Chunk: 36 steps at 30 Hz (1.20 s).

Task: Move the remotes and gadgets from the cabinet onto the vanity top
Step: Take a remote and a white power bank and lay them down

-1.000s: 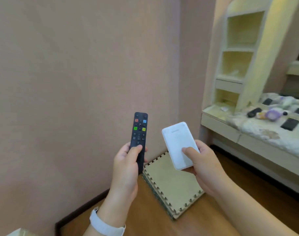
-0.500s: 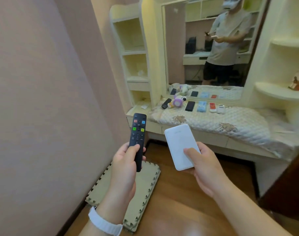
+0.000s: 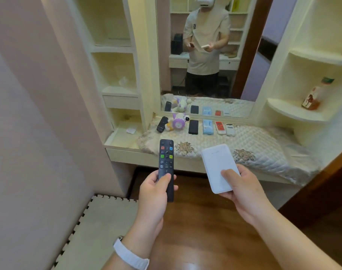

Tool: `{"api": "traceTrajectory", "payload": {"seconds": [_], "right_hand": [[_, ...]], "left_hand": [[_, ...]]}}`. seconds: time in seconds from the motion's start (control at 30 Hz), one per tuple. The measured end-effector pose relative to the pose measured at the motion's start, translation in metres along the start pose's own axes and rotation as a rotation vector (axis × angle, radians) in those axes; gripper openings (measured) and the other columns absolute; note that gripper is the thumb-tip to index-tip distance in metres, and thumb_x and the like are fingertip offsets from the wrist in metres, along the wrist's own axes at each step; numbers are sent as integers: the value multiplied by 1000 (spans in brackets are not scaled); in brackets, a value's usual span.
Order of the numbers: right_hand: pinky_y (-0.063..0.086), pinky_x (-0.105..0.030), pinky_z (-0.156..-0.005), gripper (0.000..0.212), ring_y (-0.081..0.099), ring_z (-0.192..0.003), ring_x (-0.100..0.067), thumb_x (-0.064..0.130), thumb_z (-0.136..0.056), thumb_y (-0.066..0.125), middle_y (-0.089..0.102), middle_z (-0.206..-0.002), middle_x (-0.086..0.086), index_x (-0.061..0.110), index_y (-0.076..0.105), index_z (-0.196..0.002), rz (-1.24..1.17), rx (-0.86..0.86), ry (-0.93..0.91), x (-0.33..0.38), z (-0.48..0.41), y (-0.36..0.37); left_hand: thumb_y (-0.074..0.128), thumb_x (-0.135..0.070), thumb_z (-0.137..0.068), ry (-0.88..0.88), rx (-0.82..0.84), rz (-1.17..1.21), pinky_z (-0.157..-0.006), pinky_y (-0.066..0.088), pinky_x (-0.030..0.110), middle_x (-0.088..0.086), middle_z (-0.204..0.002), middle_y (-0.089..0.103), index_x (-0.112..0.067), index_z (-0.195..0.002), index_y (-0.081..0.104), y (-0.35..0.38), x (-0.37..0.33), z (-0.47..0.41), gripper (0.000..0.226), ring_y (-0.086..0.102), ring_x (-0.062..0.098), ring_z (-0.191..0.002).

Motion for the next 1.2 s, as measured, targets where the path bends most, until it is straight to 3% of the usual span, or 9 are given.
{"api": "traceTrajectory", "payload": {"seconds": [0.27, 0.43, 0.53, 0.8, 0.93, 1.2], "right_hand": [[55, -30, -60, 18, 66, -96, -26, 11, -92, 52, 67, -109, -11, 15, 60, -108, -21, -201, -18, 20, -57, -39], [57, -36, -65, 19, 65, -99, -28, 10, -93, 49, 67, -111, -11, 15, 60, -107, -74, -270, -10, 20, -96, -79], [57, -37, -66, 20, 66, -96, -26, 9, -94, 48, 68, -109, -9, 15, 61, -108, -117, -285, -4, 17, -128, -104], [57, -44, -70, 19, 67, -95, -28, 10, -94, 49, 70, -108, -11, 14, 61, -108, -148, -289, 53, 26, -237, -193], [53, -31, -55, 17, 67, -91, -26, 9, -95, 50, 69, -105, -8, 17, 60, -107, -122, -262, 51, 44, -289, -237], [57, -35, -63, 17, 67, -94, -26, 8, -93, 53, 68, -105, -7, 16, 60, -105, -113, -228, 96, 46, -373, -277]], "left_hand": [[53, -21, -98, -105, 184, -24, -77, 48, 37, 1, -95, 72, -24, -100, 67, 60, 15, -88, 14, 68, 15, -74], [52, -19, -98, -243, 300, 81, -66, 45, 30, 1, -87, 71, -18, -109, 66, 125, 23, -118, 18, 65, 13, -72], [51, -19, -98, -244, 337, 78, -67, 44, 30, 3, -93, 71, -19, -113, 64, 169, 22, -137, 20, 63, 14, -76], [52, -18, -98, -206, 288, -77, -64, 45, 30, 1, -92, 73, -19, -109, 64, 296, 21, -197, 16, 64, 15, -75], [51, -17, -98, -171, 281, -134, -62, 43, 29, 5, -96, 72, -20, -108, 64, 365, 20, -227, 16, 64, 16, -76], [54, -13, -97, -199, 271, -213, -67, 46, 31, 6, -89, 73, -15, -99, 65, 438, 36, -274, 11, 66, 17, -74]]}}
Point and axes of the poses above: each hand's wrist, its own z-axis away from the middle knuckle, its own y-axis out of the palm, x = y × z, the point moved 9 cm from there along -z, towards the middle knuckle
